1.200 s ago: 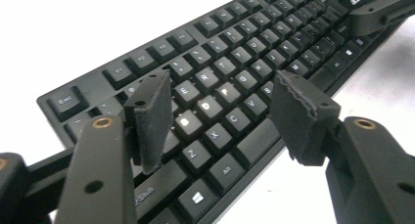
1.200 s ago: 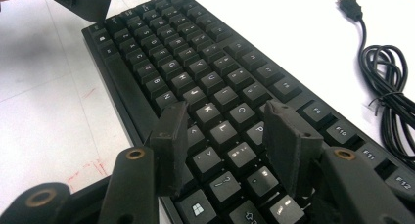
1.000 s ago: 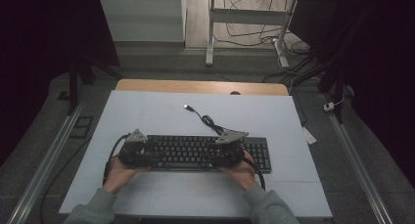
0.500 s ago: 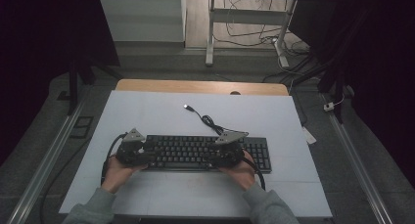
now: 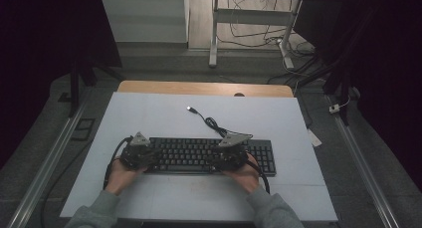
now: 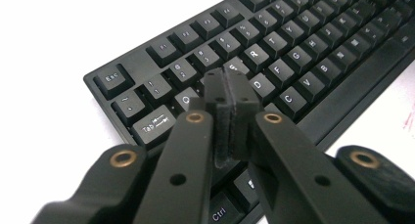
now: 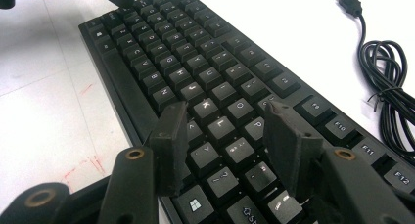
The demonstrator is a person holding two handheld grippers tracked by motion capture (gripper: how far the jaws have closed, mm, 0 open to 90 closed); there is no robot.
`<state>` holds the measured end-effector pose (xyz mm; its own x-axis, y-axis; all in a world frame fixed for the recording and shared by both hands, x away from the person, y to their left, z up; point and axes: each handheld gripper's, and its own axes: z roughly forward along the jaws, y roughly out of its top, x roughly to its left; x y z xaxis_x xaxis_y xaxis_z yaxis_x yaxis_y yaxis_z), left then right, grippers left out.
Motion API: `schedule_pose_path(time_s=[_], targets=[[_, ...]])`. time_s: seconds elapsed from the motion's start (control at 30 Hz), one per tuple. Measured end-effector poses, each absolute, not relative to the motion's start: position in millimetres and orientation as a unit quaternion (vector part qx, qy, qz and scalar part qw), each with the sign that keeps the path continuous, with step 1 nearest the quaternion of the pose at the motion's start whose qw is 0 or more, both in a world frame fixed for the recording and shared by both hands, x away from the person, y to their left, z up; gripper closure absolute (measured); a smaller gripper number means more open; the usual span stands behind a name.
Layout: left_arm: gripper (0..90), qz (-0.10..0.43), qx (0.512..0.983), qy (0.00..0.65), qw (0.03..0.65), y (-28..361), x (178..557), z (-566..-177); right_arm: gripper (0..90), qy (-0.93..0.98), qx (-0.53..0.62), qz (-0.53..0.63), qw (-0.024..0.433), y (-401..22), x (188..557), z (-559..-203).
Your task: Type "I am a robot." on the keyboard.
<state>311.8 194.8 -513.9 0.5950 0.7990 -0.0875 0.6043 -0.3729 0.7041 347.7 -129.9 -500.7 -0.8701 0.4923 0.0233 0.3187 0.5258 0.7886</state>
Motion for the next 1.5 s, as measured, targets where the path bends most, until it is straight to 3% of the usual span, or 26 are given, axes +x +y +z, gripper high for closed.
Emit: schedule_pose_path(time_s=[0.77,1.33,1.5], targets=[[88.7,0.14,0.829,0.434,0.325,190,317,-524,51.8,0.868,0.233,0.426,0.105,-130,347,-500],[88.5,0.139,0.802,0.438,0.381,201,309,-510,51.8,0.866,0.233,0.429,0.104,-131,347,-500],[77.1,0.126,0.794,0.434,0.406,204,307,-506,51.7,0.866,0.234,0.429,0.105,-132,348,-500]])
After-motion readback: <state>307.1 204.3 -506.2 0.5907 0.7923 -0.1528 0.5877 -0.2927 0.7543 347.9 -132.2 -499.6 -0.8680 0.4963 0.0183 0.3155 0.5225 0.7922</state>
